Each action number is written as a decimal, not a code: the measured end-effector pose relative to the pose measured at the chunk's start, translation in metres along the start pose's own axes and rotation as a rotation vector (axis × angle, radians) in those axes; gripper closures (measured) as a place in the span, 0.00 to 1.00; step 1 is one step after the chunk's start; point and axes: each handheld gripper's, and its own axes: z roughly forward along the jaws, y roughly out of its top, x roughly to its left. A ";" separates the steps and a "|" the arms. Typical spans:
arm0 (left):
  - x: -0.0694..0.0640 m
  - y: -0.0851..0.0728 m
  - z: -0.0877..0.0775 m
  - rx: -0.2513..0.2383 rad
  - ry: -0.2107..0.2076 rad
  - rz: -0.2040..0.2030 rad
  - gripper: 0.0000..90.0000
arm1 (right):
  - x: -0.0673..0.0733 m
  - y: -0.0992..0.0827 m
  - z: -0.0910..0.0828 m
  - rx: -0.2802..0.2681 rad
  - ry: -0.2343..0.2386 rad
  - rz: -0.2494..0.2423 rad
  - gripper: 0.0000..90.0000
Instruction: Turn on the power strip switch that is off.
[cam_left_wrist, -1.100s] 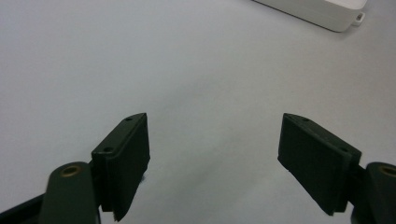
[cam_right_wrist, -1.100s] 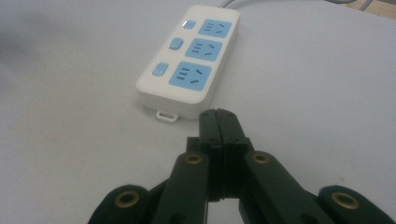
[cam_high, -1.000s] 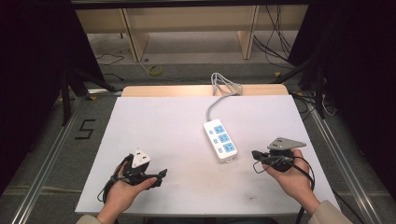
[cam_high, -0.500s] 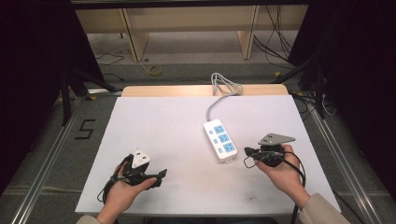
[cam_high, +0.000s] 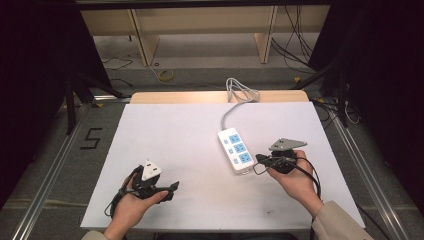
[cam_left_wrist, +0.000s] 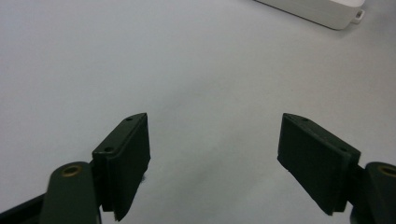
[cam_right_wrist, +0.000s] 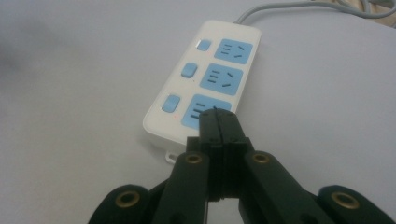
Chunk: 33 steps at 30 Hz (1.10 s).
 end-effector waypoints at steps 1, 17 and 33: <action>0.000 0.000 0.000 -0.001 -0.001 0.001 0.28 | 0.000 0.001 0.001 0.000 0.001 0.000 1.00; -0.001 0.000 0.000 0.004 -0.004 0.008 0.28 | 0.002 0.011 0.014 0.021 0.001 -0.003 1.00; -0.001 0.000 0.000 0.000 -0.007 0.010 0.28 | 0.004 0.019 0.029 0.036 0.007 -0.005 1.00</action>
